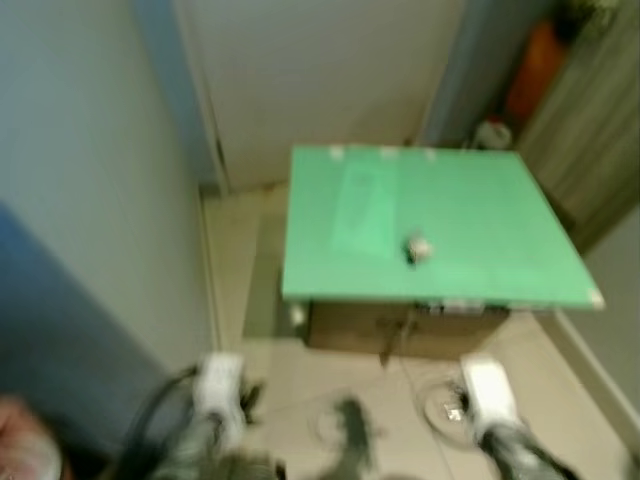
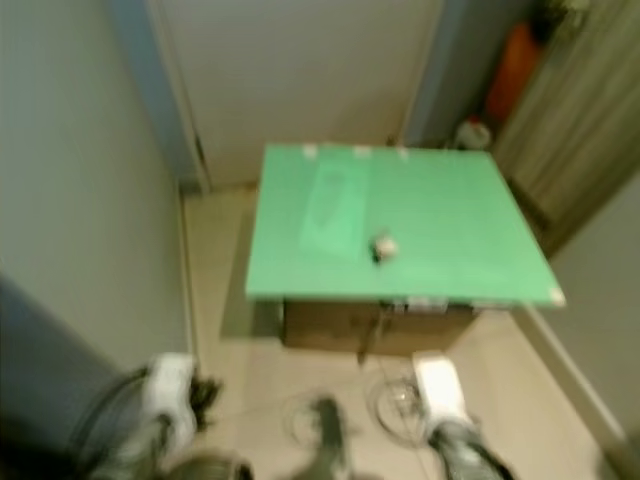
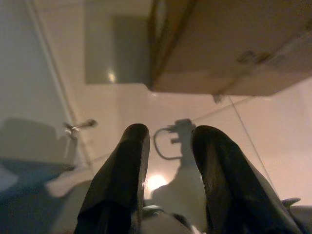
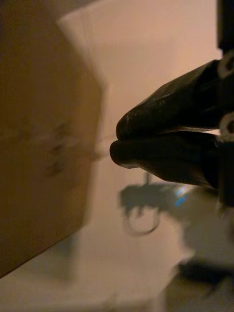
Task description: Hang keys on a hook
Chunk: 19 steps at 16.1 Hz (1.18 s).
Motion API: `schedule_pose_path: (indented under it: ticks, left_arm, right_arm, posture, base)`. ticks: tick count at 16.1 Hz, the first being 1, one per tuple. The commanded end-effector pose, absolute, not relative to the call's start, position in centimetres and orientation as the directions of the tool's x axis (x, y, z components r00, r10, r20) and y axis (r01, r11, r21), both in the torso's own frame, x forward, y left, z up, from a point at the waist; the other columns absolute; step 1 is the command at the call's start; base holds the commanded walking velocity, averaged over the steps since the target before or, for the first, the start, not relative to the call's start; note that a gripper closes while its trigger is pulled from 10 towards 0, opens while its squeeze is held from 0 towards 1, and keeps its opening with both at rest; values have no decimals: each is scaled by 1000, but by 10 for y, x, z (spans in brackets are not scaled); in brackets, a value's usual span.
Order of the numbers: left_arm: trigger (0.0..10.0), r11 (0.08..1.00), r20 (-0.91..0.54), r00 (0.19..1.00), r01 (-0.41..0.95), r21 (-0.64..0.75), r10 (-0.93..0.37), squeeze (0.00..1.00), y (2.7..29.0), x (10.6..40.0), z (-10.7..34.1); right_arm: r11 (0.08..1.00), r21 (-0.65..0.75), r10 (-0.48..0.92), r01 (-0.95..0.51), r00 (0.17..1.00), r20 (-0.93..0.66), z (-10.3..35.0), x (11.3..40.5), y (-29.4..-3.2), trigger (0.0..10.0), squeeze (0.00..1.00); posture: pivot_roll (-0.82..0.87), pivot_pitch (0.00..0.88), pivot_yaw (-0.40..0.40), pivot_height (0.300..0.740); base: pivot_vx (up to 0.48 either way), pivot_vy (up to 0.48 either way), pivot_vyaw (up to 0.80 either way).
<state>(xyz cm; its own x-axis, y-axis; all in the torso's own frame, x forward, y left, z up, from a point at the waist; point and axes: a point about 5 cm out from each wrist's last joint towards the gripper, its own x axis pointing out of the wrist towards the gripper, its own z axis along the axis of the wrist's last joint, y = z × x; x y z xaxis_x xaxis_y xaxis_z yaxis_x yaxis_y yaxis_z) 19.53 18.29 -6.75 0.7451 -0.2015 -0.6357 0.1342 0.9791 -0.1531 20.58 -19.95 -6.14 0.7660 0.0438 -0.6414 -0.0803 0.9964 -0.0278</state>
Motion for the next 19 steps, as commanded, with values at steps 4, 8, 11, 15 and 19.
schedule_pose_path:
  ticks: [4,8,11,15,19]
  left_arm:
    - [10000,857,-349,785,436,-276,-512,0,144,220,-33]
    - [10000,741,-374,640,593,-314,-671,0,123,200,-40]
    - [10000,669,-344,574,635,-386,-743,0,115,188,-39]
    - [10000,639,-327,549,655,-404,-769,0,113,186,-35]
    - [10000,622,-300,545,679,-389,-783,0,110,190,-26]
  right_arm:
    - [968,209,211,-136,896,-392,-28,233,-202,10000,0]
    - [885,199,452,-421,677,-580,-54,196,-194,10000,0]
    - [832,272,530,-484,544,-650,-68,165,-194,10000,0]
    - [791,353,603,-500,535,-592,-63,167,-190,10000,0]
    - [716,446,698,-537,567,-438,-45,181,-182,10000,0]
  posture:
    - [43,85,-8,740]
    - [44,84,-16,740]
    - [52,84,-19,740]
    - [56,85,-14,740]
    - [54,87,-9,740]
  base:
    - [281,0,0]
    - [0,0,0]
    - [0,0,0]
    - [0,0,0]
    - [0,0,0]
